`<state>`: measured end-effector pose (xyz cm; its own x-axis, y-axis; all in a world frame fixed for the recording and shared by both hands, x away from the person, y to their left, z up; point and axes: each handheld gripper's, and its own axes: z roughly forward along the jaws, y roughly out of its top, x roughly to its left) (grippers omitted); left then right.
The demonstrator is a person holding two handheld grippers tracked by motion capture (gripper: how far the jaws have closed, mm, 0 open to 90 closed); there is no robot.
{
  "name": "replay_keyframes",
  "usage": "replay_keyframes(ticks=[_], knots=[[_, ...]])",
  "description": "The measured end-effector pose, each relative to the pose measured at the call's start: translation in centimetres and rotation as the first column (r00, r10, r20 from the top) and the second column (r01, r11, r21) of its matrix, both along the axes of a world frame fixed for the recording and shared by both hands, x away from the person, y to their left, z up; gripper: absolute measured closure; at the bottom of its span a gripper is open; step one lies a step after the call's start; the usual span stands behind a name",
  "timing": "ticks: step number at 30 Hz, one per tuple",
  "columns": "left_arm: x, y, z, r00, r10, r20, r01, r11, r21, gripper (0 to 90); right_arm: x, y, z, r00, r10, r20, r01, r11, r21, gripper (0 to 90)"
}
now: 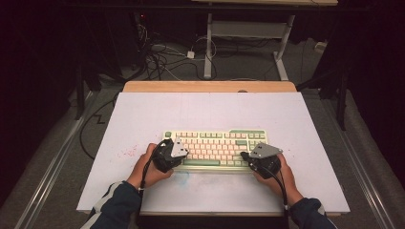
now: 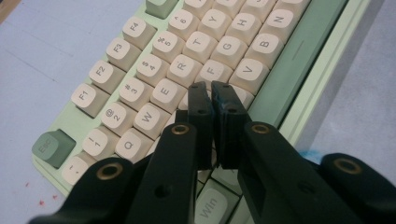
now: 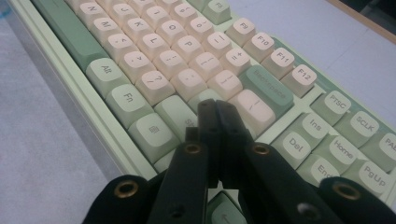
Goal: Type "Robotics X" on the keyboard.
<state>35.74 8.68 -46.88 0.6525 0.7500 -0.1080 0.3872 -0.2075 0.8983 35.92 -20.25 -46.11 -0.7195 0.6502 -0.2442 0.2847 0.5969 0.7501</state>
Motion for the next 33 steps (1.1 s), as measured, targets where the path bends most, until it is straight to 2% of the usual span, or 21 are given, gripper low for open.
replay_keyframes(ticks=[10, 14, 20, 24, 27, 33], knots=[[0.0, 0.1, 0.2, 0.9998, 0.006, 0.017, -0.005, 0.9999, -0.009, 82.3, 0.0, 0.0, 0.1, 1.0, 0.003, 0.0, -0.003, 1.0, -0.004, 90.0], [0.0, 0.2, 0.3, 0.9992, 0.012, 0.039, -0.012, 0.9998, -0.016, 79.9, 0.0, 0.0, 0.4, 1.0, 0.003, -0.005, -0.003, 1.0, -0.003, 87.3], [0.1, 0.4, 0.8, 0.9946, 0.054, 0.088, -0.05, 0.9975, -0.051, 66.5, -0.4, -0.2, 1.7, 0.9994, 0.0, 0.035, -0.001, 0.999, 0.035, 82.8], [0.2, 0.5, 1.0, 0.99, 0.082, 0.115, -0.074, 0.9945, -0.074, 55.1, -0.6, -0.3, 2.1, 0.9982, -0.009, 0.059, 0.006, 0.998, 0.062, 70.6], [0.2, 0.4, 1.1, 0.9857, 0.105, 0.132, -0.092, 0.991, -0.097, 45.2, -0.6, -0.3, 2.2, 0.997, -0.021, 0.074, 0.015, 0.997, 0.08, 56.8], [0.3, 0.3, 1.0, 0.9779, 0.133, 0.161, -0.116, 0.9871, -0.111, 28.7, -0.7, -0.1, 2.2, 0.9942, -0.037, 0.101, 0.028, 0.996, 0.09, 37.6]])
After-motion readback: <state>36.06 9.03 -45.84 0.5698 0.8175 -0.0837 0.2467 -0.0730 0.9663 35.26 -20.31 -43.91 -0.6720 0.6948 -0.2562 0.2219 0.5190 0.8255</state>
